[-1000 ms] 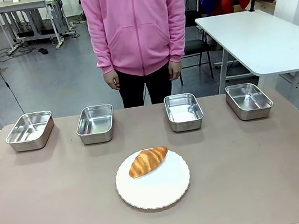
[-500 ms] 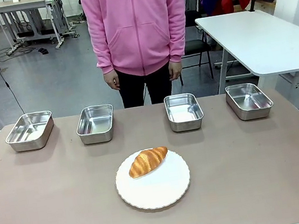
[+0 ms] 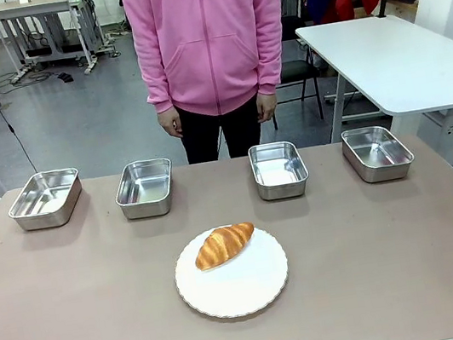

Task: Place the bread in the container.
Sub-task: Place the Butter Roll into the Airtight Container indicated by the human.

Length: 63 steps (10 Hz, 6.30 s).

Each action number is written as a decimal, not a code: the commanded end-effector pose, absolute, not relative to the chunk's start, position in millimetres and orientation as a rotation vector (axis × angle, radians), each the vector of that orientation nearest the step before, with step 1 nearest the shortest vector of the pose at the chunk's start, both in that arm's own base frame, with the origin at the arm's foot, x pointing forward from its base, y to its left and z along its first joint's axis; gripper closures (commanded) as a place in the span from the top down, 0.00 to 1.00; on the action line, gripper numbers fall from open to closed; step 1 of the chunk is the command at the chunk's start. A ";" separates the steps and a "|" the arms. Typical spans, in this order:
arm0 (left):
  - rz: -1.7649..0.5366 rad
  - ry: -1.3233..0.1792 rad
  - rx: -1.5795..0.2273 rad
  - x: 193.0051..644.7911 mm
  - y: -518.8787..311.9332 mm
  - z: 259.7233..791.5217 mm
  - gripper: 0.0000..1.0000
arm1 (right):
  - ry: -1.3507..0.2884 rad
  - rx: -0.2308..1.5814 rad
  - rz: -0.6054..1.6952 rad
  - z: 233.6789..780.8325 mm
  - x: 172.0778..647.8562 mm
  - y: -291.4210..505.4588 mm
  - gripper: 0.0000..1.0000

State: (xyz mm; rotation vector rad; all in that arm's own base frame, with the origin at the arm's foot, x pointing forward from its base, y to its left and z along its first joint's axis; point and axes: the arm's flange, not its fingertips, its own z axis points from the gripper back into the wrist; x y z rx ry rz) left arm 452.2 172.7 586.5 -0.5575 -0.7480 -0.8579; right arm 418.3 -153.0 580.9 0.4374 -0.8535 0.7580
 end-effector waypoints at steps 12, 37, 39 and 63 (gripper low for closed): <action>-0.863 -0.752 -0.560 452.2 171.5 587.4 1.00 | -0.872 0.445 0.763 580.1 418.6 -151.7 1.00; -0.863 -0.752 -0.560 452.2 171.5 587.4 1.00 | -0.872 0.445 0.763 580.1 418.6 -151.7 1.00; -0.863 -0.752 -0.560 452.2 171.5 587.4 1.00 | -0.872 0.445 0.763 580.1 418.6 -151.7 1.00; -0.863 -0.752 -0.560 452.2 171.5 587.4 1.00 | -0.872 0.445 0.763 580.1 418.6 -151.7 1.00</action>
